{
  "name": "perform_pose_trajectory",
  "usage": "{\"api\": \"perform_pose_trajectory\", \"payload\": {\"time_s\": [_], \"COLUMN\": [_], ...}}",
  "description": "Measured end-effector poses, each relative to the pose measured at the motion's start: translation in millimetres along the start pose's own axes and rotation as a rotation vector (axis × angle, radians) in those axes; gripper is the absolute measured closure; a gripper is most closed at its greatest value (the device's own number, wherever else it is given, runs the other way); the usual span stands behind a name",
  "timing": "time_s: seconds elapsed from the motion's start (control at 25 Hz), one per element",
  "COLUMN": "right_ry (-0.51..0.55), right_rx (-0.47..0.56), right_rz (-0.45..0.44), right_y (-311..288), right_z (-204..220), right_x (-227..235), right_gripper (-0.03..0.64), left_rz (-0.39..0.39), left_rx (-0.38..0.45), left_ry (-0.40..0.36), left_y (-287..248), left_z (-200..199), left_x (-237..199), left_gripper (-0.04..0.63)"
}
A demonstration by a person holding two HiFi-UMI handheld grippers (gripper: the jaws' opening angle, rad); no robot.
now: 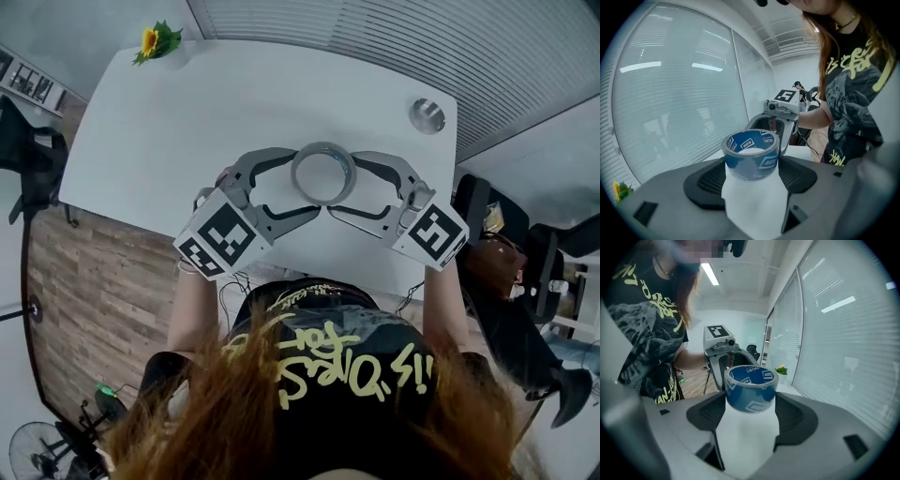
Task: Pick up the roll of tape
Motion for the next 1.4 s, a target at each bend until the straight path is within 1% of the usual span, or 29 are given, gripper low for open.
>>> {"api": "perform_pose_trajectory", "payload": {"time_s": [0.24, 0.48, 0.68, 0.96, 1.12, 1.4], "right_ry": [-0.038, -0.059, -0.016, -0.048, -0.092, -0.089], "right_rx": [0.080, 0.106, 0.097, 0.113, 0.122, 0.126], "right_rz": [-0.037, -0.038, -0.028, -0.032, -0.035, -0.022], "right_y": [11, 17, 19, 19, 16, 19], "right_z": [-21, -27, -28, -29, -31, -33], "right_x": [-11, -20, -24, -23, -17, -19], "right_gripper": [0.291, 0.291, 0.291, 0.291, 0.291, 0.291], "left_rz": [-0.012, -0.026, -0.037, -0.051, -0.070, -0.081], "left_rx": [0.067, 0.091, 0.086, 0.098, 0.122, 0.133], "left_ry": [0.039, 0.037, 0.038, 0.048, 0.080, 0.084], "left_y": [18, 28, 27, 30, 29, 29], "left_z": [-20, -29, -30, -33, -34, -38], "left_x": [0, 4, 8, 7, 0, 1], "left_gripper": [0.249, 0.249, 0.249, 0.249, 0.242, 0.239]}}
Point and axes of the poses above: the fingertips, and each gripper's own axes: y backward along the fingers, x to its right, z out of its underside, the point moved 5 cm from there along y, backward along the fingers, and after that the axes turned 15 degrees about -y, right-handed, at the moved point
